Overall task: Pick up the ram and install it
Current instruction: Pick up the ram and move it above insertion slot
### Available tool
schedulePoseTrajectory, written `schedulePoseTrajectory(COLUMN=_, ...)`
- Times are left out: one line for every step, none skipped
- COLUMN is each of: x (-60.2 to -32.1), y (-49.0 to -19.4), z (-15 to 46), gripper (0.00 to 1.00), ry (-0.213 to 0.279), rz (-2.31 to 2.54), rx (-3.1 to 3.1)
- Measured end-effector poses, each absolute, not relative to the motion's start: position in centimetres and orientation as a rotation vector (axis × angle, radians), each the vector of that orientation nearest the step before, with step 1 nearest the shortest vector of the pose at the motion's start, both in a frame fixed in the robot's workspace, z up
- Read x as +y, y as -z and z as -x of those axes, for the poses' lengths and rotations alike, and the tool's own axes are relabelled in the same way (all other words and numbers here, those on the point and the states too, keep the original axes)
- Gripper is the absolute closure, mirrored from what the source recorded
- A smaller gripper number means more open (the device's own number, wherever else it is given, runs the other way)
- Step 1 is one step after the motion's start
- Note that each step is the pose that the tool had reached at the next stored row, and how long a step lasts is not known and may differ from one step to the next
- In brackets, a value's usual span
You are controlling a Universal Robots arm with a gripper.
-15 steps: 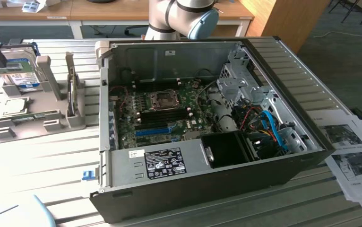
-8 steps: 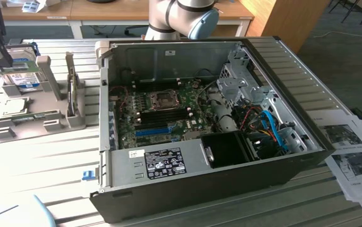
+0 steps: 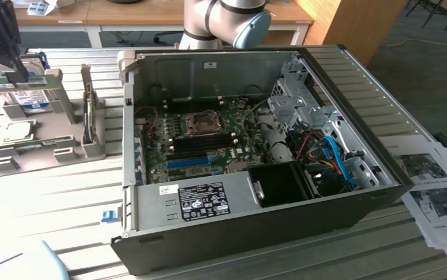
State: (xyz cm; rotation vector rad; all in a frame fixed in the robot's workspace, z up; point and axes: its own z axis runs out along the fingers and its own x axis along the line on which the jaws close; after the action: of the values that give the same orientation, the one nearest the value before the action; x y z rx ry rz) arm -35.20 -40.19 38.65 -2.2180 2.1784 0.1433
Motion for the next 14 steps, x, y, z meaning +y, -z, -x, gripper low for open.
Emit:
schedulePoseTrajectory(x=-40.2, y=-38.7, z=35.0, gripper=0.89, ry=-0.143, rz=2.218, rx=2.179)
schedulePoseTrajectory(x=-40.2, y=-38.7, z=34.7, gripper=0.89, ry=-0.143, rz=2.218, rx=2.179)
schedulePoseTrajectory(x=-40.2, y=-38.7, z=34.5, gripper=0.89, ry=-0.143, rz=2.218, rx=2.179)
schedulePoseTrajectory(x=-40.2, y=-38.6, z=34.2, gripper=0.89, ry=-0.143, rz=2.218, rx=2.178)
schedulePoseTrajectory(x=-40.2, y=-38.7, z=34.0, gripper=0.89, ry=-0.143, rz=2.218, rx=2.179)
schedulePoseTrajectory(x=-40.2, y=-38.7, z=33.8, gripper=0.89, ry=-0.143, rz=2.218, rx=2.179)
schedulePoseTrajectory(x=-40.2, y=-38.7, z=33.5, gripper=0.89, ry=-0.143, rz=2.218, rx=2.179)
schedulePoseTrajectory(x=-40.2, y=-38.7, z=33.3, gripper=0.89, ry=-0.143, rz=2.218, rx=2.179)
schedulePoseTrajectory(x=-40.2, y=-38.7, z=33.0, gripper=0.89, ry=-0.143, rz=2.218, rx=2.179)
schedulePoseTrajectory(x=-40.2, y=-38.7, z=32.7, gripper=0.89, ry=-0.143, rz=2.218, rx=2.179)
schedulePoseTrajectory(x=-40.2, y=-38.7, z=32.5, gripper=0.89, ry=-0.144, rz=2.218, rx=2.179)
schedulePoseTrajectory(x=-40.2, y=-38.7, z=32.2, gripper=0.89, ry=-0.144, rz=2.218, rx=2.179)
schedulePoseTrajectory(x=-40.2, y=-38.7, z=32.0, gripper=0.89, ry=-0.144, rz=2.218, rx=2.179)
schedulePoseTrajectory(x=-40.2, y=-38.7, z=31.7, gripper=0.89, ry=-0.144, rz=2.218, rx=2.179)
